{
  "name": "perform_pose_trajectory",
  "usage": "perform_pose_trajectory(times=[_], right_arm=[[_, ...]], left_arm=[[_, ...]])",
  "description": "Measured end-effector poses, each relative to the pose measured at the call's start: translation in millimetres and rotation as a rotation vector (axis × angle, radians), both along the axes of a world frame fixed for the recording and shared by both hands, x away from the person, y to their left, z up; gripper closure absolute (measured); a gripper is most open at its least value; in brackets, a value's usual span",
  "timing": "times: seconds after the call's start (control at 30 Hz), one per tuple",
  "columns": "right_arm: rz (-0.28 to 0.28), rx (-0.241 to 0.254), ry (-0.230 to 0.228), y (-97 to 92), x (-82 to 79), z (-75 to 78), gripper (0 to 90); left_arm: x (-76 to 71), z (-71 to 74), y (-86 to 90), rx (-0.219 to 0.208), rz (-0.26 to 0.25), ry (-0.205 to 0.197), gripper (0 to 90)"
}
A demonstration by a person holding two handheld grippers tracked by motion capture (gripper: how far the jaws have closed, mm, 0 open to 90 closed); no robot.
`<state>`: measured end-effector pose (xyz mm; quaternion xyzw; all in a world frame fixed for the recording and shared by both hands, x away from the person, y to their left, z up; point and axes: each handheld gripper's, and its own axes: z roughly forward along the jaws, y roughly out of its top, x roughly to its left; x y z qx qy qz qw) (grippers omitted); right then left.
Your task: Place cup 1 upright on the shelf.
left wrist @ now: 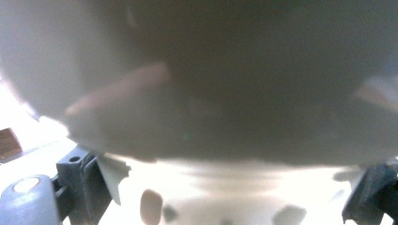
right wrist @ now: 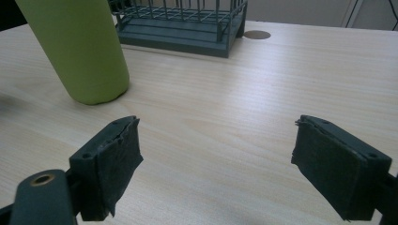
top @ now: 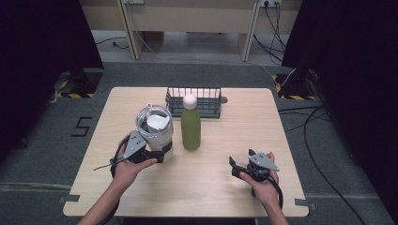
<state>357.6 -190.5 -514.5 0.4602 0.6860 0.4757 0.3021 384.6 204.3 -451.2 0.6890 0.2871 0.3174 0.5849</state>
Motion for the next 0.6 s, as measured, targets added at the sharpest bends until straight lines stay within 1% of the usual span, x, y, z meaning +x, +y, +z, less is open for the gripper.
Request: perform_pose_trajectory(times=[0.03, 0.07, 0.1, 0.33, 0.37, 0.4, 0.43, 0.47, 0.6], right_arm=[[0.000, 0.000, 0.000, 0.0, 0.0, 0.0, 15.2], [0.000, 0.001, 0.000, 0.0, 0.1, 0.0, 15.1], [0.000, 0.001, 0.000, -0.1, 0.0, 0.0, 15.2], [-0.001, 0.002, 0.001, -0.9, 0.1, -0.4, 15.2], [-0.003, 0.002, 0.001, -1.1, 0.1, -0.3, 15.2], [-0.003, 0.002, 0.001, -1.1, 0.1, -0.3, 15.2], [-0.004, 0.003, 0.001, -1.5, 0.1, -0.3, 15.2], [-0.005, 0.003, 0.001, -1.6, 0.1, -0.1, 15.2], [-0.007, 0.010, -0.001, -1.5, 0.4, 0.7, 15.2]], left_arm=[[0.0, 0.0, 0.0, 0.000, 0.000, 0.000, 10.0], [3.4, 2.3, 1.1, 0.000, 0.005, -0.004, 10.0], [3.4, 2.3, 1.1, 0.000, 0.005, -0.004, 10.0], [16.9, 10.7, 2.7, -0.006, 0.024, -0.016, 10.0], [20.6, 12.7, 3.3, -0.009, 0.029, -0.019, 10.0], [20.6, 12.7, 3.3, -0.009, 0.029, -0.019, 10.0], [24.2, 14.5, 3.5, -0.020, 0.035, -0.018, 10.0], [26.2, 15.4, 3.7, -0.023, 0.037, -0.019, 10.0], [32.0, 17.9, 3.3, -0.025, 0.043, -0.024, 10.0]])
